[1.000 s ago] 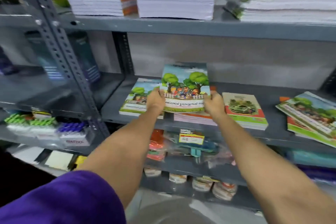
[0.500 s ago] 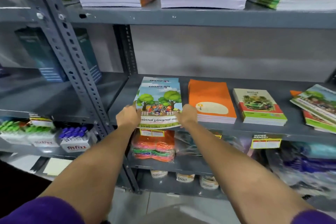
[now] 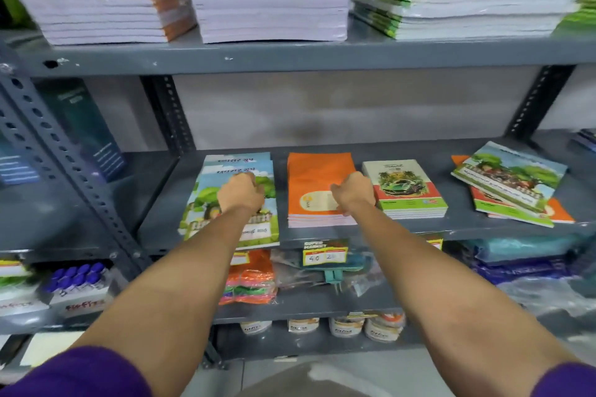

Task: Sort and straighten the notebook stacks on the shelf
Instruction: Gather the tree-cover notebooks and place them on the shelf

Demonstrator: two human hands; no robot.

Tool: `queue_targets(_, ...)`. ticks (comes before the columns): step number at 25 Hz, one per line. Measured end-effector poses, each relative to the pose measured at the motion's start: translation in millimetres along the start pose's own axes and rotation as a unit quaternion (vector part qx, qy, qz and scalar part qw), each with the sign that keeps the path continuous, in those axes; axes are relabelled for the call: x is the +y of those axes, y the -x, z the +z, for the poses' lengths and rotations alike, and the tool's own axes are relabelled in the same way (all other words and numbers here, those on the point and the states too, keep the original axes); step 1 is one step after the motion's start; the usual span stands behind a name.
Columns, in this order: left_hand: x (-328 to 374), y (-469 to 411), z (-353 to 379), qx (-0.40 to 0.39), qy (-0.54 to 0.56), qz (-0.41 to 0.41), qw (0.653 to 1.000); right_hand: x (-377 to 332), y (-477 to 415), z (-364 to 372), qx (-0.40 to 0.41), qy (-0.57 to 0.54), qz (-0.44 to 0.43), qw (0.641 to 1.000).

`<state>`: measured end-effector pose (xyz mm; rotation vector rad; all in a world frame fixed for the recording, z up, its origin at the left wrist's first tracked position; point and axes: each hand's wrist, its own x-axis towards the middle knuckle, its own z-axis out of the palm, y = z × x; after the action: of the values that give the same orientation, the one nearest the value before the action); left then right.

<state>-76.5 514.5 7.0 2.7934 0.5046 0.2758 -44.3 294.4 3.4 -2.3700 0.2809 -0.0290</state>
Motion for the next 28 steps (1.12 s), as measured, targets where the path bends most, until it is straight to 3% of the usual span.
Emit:
queue_targets(5, 131, 5, 45, -0.031, 0.054, 0.076, 0.995, 89, -40, -95, 0.061, 0.027, 0.074, 0.995)
queue_targets(12, 331, 24, 112, -0.082, 0.024, 0.198, 0.977, 219, -98, -220, 0.127, 0.080, 0.166, 0.975)
queue_targets(17, 423, 18, 161, -0.140, 0.026, 0.280, 0.949, 280, -128, -257, 0.103, 0.086, 0.229, 0.964)
queue_targets(20, 459, 20, 189, -0.208, 0.046, 0.255, 0.943, 308, -143, -260, 0.095, 0.047, 0.243, 0.964)
queue_targets(24, 473, 16, 201, -0.188, 0.143, 0.144, 0.961, 325, -156, -268, 0.131, -0.074, 0.249, 0.957)
queue_targets(28, 472, 9, 198, -0.215, 0.206, 0.116, 0.948, 324, -165, -278, 0.176, -0.139, 0.240, 0.945)
